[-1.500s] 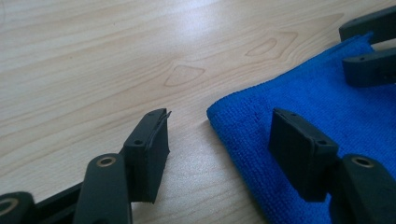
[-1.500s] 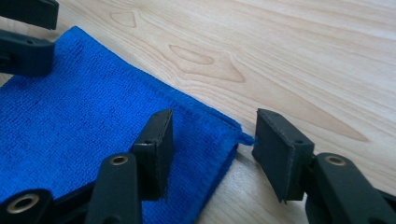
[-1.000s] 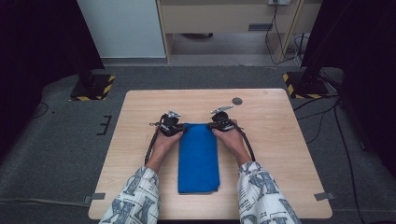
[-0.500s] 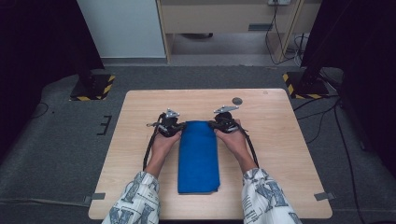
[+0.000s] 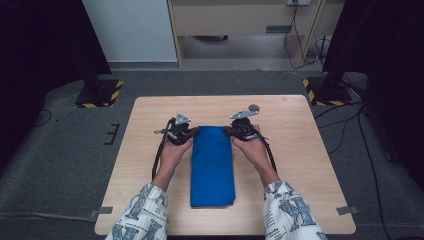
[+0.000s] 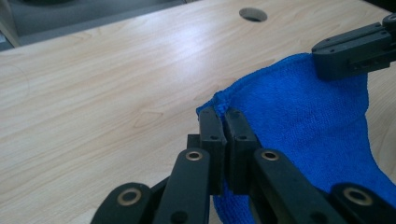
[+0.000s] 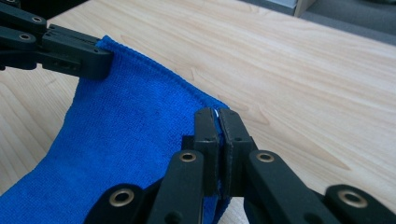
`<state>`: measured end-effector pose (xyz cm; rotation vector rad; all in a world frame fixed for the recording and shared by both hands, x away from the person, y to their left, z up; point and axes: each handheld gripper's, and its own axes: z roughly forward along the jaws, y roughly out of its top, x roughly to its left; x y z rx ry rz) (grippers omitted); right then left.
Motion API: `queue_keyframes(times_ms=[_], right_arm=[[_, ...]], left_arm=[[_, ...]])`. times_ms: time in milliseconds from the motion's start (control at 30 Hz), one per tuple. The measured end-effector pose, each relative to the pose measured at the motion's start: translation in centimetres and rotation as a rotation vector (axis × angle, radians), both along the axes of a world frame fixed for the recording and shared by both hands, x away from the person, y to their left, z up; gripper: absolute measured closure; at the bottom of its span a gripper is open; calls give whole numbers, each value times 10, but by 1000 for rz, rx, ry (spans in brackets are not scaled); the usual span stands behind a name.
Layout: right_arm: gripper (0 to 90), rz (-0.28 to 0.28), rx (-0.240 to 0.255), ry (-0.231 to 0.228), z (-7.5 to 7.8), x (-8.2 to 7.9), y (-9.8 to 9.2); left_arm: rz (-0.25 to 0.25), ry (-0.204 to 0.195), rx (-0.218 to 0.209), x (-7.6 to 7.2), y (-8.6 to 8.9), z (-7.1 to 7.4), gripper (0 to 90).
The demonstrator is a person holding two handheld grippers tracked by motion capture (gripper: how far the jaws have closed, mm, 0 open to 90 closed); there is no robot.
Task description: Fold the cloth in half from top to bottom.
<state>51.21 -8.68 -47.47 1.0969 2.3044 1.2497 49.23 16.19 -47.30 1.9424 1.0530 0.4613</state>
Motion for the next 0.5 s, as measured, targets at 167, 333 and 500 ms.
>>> queue_keyframes(times_ms=[167,333,500], right_arm=[[872,5,14,-22,13,-2,-1],[872,11,10,-32,22,0,1],[872,12,13,-37,29,2,4]], left_arm=[[4,-13,-9,-1,2,9,872],[10,-24,-16,0,3,15,872],[17,-33,-21,1,6,20,872]])
